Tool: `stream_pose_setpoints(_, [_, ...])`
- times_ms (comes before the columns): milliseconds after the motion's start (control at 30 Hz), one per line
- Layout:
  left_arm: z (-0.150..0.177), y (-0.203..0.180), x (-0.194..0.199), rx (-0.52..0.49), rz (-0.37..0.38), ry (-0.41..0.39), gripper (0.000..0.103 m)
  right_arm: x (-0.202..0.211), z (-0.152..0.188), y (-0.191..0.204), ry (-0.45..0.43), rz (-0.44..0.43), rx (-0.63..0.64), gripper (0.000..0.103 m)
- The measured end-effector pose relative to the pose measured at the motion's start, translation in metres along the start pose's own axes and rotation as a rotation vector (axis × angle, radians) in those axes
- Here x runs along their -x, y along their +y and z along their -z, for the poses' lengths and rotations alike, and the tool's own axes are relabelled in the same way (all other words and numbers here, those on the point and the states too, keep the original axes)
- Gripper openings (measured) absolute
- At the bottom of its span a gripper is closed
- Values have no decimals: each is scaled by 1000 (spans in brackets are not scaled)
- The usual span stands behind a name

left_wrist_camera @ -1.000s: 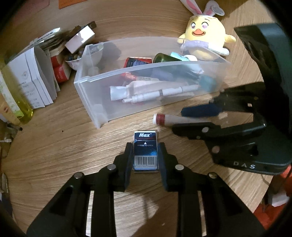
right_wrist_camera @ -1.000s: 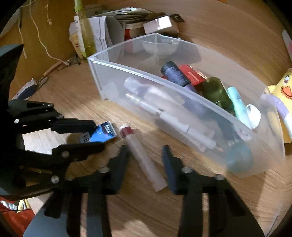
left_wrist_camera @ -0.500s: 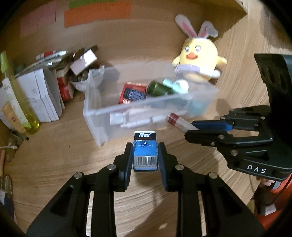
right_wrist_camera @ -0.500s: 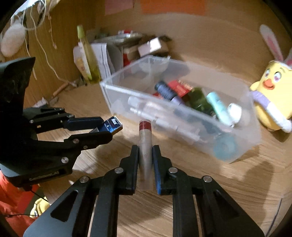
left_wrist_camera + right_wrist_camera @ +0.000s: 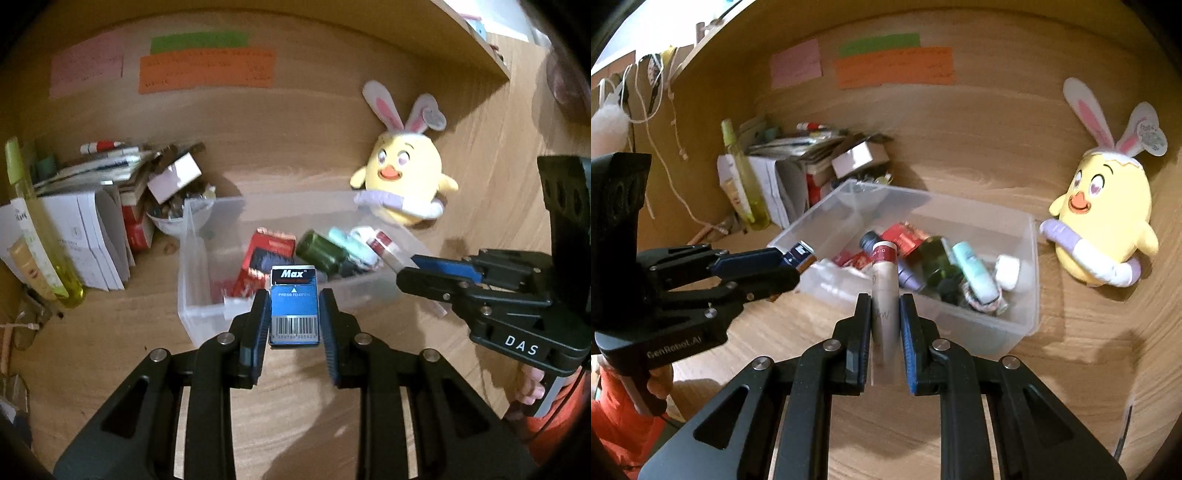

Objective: Organize objects
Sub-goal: 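Carry the Max box and red-capped tube into the clear box and release both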

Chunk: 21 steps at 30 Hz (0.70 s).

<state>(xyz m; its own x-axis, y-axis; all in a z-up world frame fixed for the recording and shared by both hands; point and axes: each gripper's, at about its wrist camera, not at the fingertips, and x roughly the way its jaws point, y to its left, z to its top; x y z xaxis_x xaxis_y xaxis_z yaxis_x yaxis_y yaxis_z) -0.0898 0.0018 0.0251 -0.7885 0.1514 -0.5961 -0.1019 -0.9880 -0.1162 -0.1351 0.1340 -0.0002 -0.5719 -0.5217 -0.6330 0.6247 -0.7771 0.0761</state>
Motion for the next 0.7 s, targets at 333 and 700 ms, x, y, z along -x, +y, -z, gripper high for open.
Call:
stream_pose_setpoints(333, [-29, 11, -3, 48, -6, -43, 27, -2, -21, -17, -45, 27, -4, 14])
stream_pose_setpoints(700, [-49, 22, -30, 76, -23, -14, 27, -18, -46, -38, -67, 66, -22, 14])
